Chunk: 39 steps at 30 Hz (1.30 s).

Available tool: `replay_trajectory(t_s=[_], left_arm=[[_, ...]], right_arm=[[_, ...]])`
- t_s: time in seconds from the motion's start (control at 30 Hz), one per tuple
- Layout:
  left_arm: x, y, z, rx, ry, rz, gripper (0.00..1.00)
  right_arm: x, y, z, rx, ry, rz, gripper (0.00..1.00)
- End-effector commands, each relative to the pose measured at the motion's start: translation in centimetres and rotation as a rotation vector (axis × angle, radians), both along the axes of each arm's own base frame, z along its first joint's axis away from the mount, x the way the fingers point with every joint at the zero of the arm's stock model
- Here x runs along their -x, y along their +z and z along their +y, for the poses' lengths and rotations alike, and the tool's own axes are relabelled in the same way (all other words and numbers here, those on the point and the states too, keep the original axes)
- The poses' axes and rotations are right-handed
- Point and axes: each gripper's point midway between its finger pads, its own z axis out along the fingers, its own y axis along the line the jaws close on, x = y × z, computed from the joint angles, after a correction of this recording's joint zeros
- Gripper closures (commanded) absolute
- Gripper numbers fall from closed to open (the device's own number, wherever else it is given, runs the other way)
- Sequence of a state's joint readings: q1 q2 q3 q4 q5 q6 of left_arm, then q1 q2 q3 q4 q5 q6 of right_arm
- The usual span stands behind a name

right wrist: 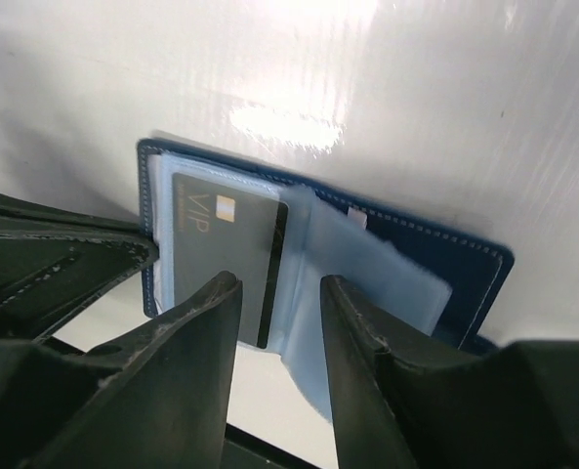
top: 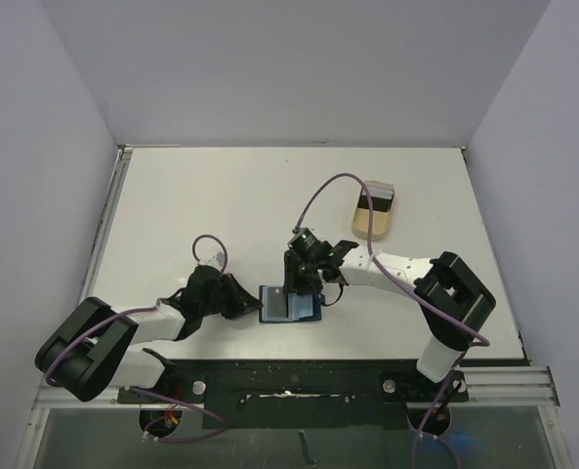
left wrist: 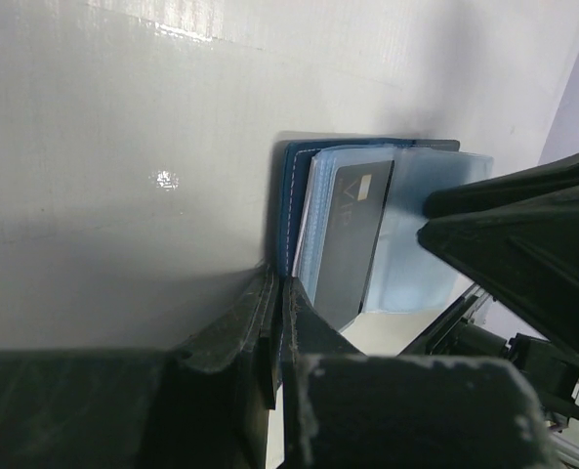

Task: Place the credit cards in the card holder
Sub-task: Insert the credit card into the card holder, then pick up the credit card from the storage box.

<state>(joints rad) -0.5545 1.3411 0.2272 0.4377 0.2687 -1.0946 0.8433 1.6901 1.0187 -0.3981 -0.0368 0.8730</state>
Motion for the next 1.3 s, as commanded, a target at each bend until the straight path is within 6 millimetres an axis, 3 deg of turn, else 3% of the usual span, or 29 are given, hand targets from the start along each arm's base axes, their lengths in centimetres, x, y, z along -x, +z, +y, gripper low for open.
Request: replay_trajectory(t_s=[0.0, 0.17, 0.4, 0.6, 0.73, 1.0, 1.27], left_arm=[[-1.4, 2.2, -0.7, 0.009, -0.022, -0.089, 1.0], [-1.6, 2.9, -1.0, 0.002, -0.059, -0.113, 1.0], [-1.6, 3.7, -1.5, -0.013, -0.121, -0.139, 1.0], [-1.5, 3.8, -1.7, -0.022, -0.15, -0.139, 1.0], [-1.3, 3.6, -1.7, -0.023, -0.162, -0.131, 1.0], [-0.9, 3.6, -1.9, 0.0, -0.165, -0.123, 1.0], [-1.0, 3.7, -1.9, 0.006, -0.165, -0.129, 1.0]], right_arm=[[-2.7, 4.9, 0.3, -0.04, 0.068, -0.149, 0.6], [-6.6, 8.3, -1.4, 0.007, 0.145, -0.302, 0.56], [-14.4, 12.0, -7.9, 0.15, 0.187, -0.516, 0.52], [-19.5, 11.1, -15.3, 0.54, 0.245, -0.584, 0.53], [-21.7, 10.3, -18.4, 0.595, 0.289, -0.56, 0.53], [-25.2, 7.7, -22.1, 0.745, 0.448, -0.577, 0.5], [-27.2, 8.6, -24.1, 0.823, 0.499, -0.599, 0.49]])
